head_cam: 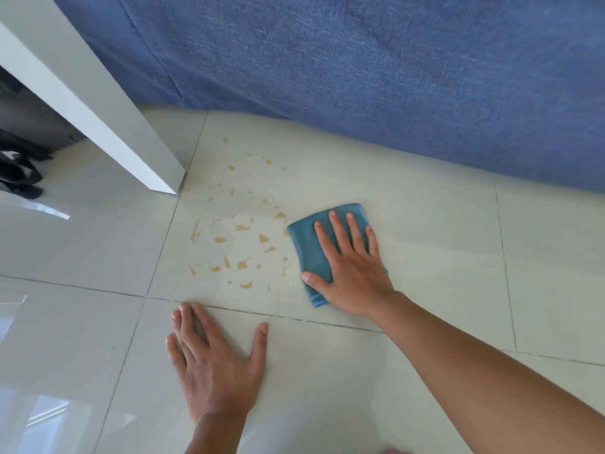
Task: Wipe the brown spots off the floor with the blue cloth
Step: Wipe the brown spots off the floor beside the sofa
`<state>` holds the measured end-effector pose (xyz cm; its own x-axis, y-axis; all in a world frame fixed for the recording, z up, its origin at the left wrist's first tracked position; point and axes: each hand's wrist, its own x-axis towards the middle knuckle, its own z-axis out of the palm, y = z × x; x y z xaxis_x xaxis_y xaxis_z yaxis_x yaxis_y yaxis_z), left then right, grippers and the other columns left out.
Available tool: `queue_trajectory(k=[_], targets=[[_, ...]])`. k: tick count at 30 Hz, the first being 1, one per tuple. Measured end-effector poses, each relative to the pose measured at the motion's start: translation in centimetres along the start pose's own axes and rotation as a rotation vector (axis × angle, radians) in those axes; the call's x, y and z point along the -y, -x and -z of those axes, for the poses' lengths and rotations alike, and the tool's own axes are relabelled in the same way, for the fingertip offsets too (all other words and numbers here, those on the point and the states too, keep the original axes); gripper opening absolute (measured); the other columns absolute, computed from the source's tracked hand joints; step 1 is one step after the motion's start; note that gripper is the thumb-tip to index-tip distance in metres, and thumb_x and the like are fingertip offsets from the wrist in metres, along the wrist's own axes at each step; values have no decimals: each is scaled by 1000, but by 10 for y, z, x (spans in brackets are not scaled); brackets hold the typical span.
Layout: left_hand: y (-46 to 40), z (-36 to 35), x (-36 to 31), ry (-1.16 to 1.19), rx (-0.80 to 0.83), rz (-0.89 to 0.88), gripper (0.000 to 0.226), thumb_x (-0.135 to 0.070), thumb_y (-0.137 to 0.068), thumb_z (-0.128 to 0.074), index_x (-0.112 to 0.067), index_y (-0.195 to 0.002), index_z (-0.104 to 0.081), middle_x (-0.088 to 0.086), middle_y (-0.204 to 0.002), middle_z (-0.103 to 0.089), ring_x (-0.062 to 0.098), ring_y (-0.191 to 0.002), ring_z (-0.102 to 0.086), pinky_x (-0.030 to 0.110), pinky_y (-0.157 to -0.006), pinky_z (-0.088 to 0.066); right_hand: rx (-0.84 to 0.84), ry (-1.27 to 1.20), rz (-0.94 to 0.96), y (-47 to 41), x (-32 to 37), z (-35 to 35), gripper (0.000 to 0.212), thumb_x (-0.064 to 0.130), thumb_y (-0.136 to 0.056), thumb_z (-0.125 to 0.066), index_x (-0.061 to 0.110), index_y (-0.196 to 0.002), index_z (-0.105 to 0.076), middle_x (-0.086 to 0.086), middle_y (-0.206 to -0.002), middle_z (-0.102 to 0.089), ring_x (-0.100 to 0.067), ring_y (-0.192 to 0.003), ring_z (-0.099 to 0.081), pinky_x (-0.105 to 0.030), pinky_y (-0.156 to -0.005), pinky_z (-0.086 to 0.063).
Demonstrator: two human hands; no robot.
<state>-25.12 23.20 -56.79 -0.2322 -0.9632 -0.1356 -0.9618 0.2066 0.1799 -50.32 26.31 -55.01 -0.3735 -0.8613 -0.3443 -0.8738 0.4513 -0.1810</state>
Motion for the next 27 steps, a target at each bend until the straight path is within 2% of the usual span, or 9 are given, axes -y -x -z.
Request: queue_trajectory(k=[6,12,15,18,20,22,24,27], targets=[[1,0,-1,-4,26,-5,113,-79,-83,-31,5,-156,-12,21,-165,-10,28,-156,-1,49,-125,-6,-18,-13,-9,-59,6,16,93,80,-87,-21,33,-160,14,3,-167,27,-24,-153,27,-53,-123,13],[-4,5,-2,23,75,-8,115,-80,-81,-36,5,-156,-15,22,-164,-15,29,-156,-5,48,-124,-6,-37,27,48,-100,9,30,92,75,-85,-27,36,-160,8,5,-169,21,-21,-154,23,-50,-124,11],[-7,12,1,54,83,-4,117,-81,-78,-41,3,-155,-19,21,-162,-22,32,-154,-15,47,-123,-10,-46,36,60,-103,12,31,92,72,-82,-26,36,-161,7,5,-169,20,-21,-154,22,-50,-124,9],[-27,20,23,59,52,-95,117,-83,-72,-47,-1,-152,-26,18,-156,-30,34,-146,-31,43,-118,-21,-47,46,71,-104,12,30,92,71,-82,-25,36,-160,8,5,-169,20,-22,-154,22,-50,-124,9],[-50,26,41,9,73,-160,126,-88,-68,-48,-3,-156,-17,16,-161,-22,33,-146,-29,37,-118,-18,-49,64,85,-105,10,32,91,71,-84,-27,36,-160,9,5,-169,20,-21,-154,22,-50,-124,9],[-70,29,53,-37,100,-213,138,-93,-63,-48,-1,-158,-8,16,-166,-11,30,-153,-16,36,-123,-9,-43,81,112,-109,8,35,90,70,-87,-29,36,-160,10,5,-169,21,-21,-154,23,-49,-124,10],[-79,29,53,-45,103,-254,139,-94,-64,-46,1,-158,-8,17,-167,-9,28,-156,-9,37,-125,-3,-40,85,146,-115,5,38,88,69,-89,-31,36,-160,9,6,-168,21,-19,-154,23,-48,-124,10],[-83,30,50,-13,102,-264,135,-91,-66,-48,2,-157,-12,18,-167,-12,28,-155,-11,36,-126,0,-35,84,209,-129,-1,43,81,67,-91,-23,39,-160,8,10,-168,21,-15,-153,24,-46,-124,11]])
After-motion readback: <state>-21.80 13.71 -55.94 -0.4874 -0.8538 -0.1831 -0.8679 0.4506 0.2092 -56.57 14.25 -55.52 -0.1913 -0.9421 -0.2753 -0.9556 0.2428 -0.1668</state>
